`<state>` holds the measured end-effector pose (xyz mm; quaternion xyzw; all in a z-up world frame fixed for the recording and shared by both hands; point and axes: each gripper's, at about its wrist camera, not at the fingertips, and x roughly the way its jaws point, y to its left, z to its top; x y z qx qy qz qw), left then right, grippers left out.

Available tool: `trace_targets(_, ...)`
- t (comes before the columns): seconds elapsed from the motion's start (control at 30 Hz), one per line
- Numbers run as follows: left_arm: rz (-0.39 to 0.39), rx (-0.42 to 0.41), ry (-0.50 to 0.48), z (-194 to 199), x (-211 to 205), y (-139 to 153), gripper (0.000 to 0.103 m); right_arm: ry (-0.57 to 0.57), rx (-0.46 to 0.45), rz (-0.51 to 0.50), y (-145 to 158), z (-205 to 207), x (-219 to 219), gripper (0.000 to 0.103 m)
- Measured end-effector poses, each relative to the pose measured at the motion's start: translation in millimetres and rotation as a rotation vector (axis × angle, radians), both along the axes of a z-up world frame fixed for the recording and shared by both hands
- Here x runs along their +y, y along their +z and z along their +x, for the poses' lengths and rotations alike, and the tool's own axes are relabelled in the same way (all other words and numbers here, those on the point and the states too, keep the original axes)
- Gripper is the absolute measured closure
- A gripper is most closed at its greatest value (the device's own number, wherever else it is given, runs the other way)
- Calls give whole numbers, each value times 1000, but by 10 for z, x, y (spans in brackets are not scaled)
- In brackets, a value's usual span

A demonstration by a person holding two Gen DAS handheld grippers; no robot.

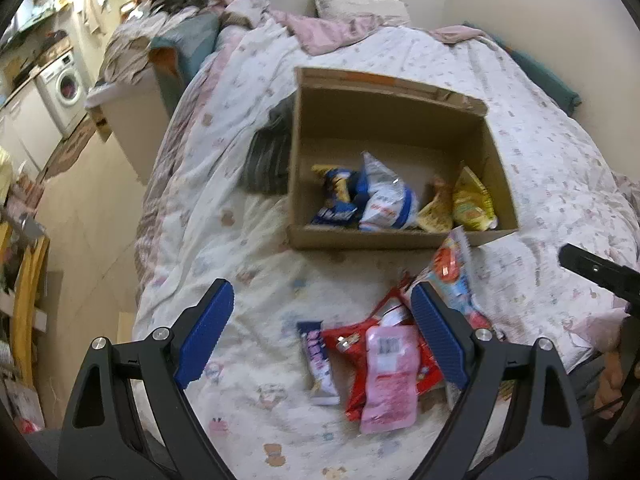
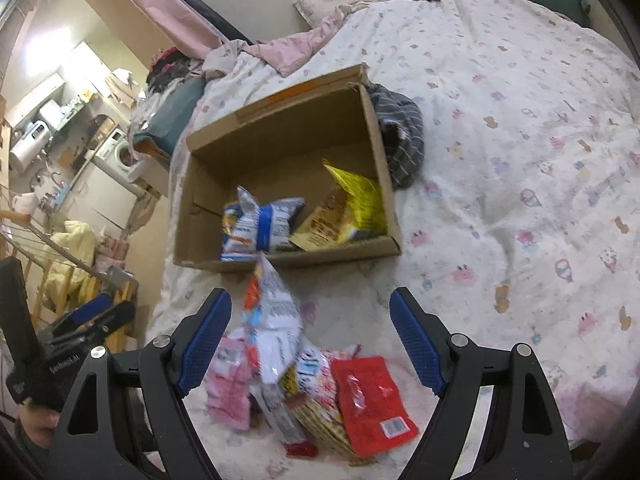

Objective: Organize snacks
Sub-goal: 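Withdraw both tools from the box back toward the remaining snacks, then grasp the pink packet with the left tool while the right tool reaches toward the striped wafer bar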

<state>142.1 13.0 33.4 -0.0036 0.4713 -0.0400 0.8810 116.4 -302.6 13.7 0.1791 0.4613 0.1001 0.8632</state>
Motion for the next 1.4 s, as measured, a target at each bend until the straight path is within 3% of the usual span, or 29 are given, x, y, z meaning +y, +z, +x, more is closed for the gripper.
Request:
trace_targets(0.13, -8, 57, 15, -50, 168, -149, 15, -17, 30, -10, -85, -36, -100, 19)
trace_targets(0.33, -80, 219, -4, -81, 242, -478, 15, -45, 74, 8, -172, -33, -179, 19)
trace_targets(0.43, -109, 248, -34, -106, 64, -536, 24, -38, 77, 3, -181, -15, -134, 19)
trace_targets(0.5, -81, 252, -82, -114, -106, -557, 31, -27, 78, -14, -183, -10, -91, 19)
trace_targets(0.6, 10, 290, -144, -123, -402, -706, 31, -19, 80, -27, -193, -14, -72, 19)
trace_targets(0.8, 59, 323, -203, -136, -708, -856, 32, -30, 88, -53, -208, -49, -133, 19)
trace_targets(0.93, 150, 352, -228, -108, -835, -1027, 51, -43, 101, -57, -232, -69, -212, 19)
trace_targets(1.0, 137, 385, -218, -95, -819, -1096, 60, -54, 113, -56, -252, -66, -250, 19)
trace_targets(1.07, 136, 377, -213, -112, -806, -1064, 75, -62, 128, -64, -276, -62, -261, 19)
trace_targets(1.2, 105, 361, -215, -162, -708, -960, 83, -64, 141, -68, -292, -47, -260, 19)
trace_targets(1.23, 92, 356, -221, -176, -677, -917, 99, -64, 142, -68, -293, -49, -258, 19)
trace_targets(1.4, 40, 272, -229, -271, -538, -601, 100, -65, 145, -72, -297, -61, -268, 19)
